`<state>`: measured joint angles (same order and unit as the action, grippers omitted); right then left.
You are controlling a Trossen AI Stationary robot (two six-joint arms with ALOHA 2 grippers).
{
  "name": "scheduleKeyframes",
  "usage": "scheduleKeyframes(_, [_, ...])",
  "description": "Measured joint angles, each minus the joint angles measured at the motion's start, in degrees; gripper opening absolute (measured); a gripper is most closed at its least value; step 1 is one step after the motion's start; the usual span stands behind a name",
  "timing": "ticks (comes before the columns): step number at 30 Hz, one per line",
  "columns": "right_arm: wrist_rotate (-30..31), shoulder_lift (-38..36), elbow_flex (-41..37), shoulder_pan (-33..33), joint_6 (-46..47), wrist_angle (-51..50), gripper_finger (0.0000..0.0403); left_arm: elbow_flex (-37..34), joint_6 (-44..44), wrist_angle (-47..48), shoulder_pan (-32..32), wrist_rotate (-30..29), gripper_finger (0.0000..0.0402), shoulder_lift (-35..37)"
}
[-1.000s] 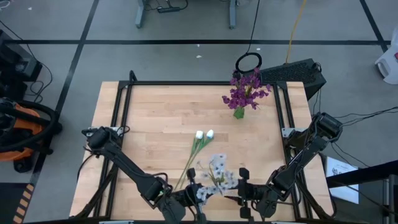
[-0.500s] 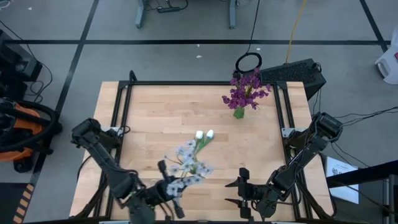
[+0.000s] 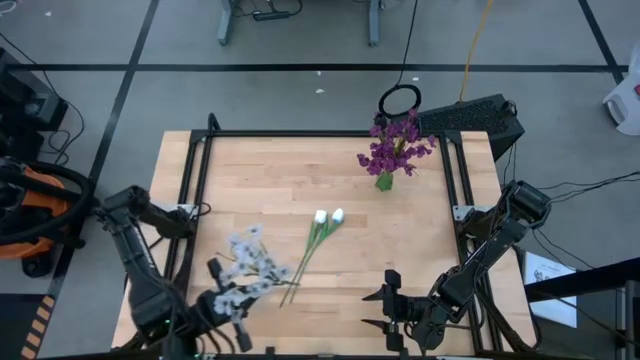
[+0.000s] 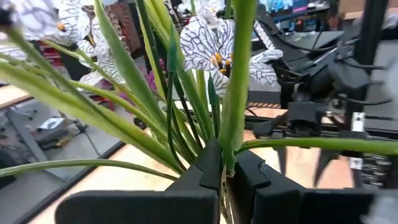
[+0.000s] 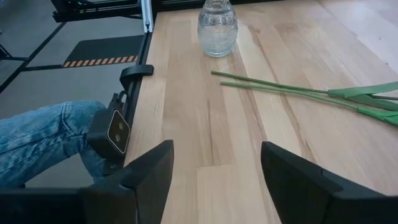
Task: Sort flowers into vase by color
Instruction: Put the dark white flower into the transparent vase
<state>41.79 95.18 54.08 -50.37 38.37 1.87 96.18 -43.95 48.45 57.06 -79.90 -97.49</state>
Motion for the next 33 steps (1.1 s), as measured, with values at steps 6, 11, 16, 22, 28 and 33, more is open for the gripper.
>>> scheduleKeyframes(6, [0.0,0.0,0.0,0.0,0.0,0.0,0.0233,0.0,-3.8,4.4,4.1,-0.3,0.0013,0.1])
scheduleKeyframes(11, [0.1,0.0,0.0,0.0,0.0,0.0,0.0233,0.0,-8.6,8.7,7.0,-1.2,0.0013,0.2])
scheduleKeyframes(16, [0.1,0.0,0.0,0.0,0.0,0.0,0.0233,0.0,-23.3,21.7,8.5,-1.4,0.0013,0.2])
scheduleKeyframes(22, [0.1,0.0,0.0,0.0,0.1,0.0,0.0233,0.0,-38.0,37.1,9.5,2.0,0.0013,0.2])
scheduleKeyframes(28, [0.2,0.2,0.0,0.1,0.0,0.1,0.0233,-0.1,-39.8,40.5,9.5,5.8,0.0012,2.4])
scheduleKeyframes(33, [0.3,1.3,0.0,0.4,0.0,0.1,0.0233,-0.1,-38.7,40.2,8.8,6.9,0.0005,3.9])
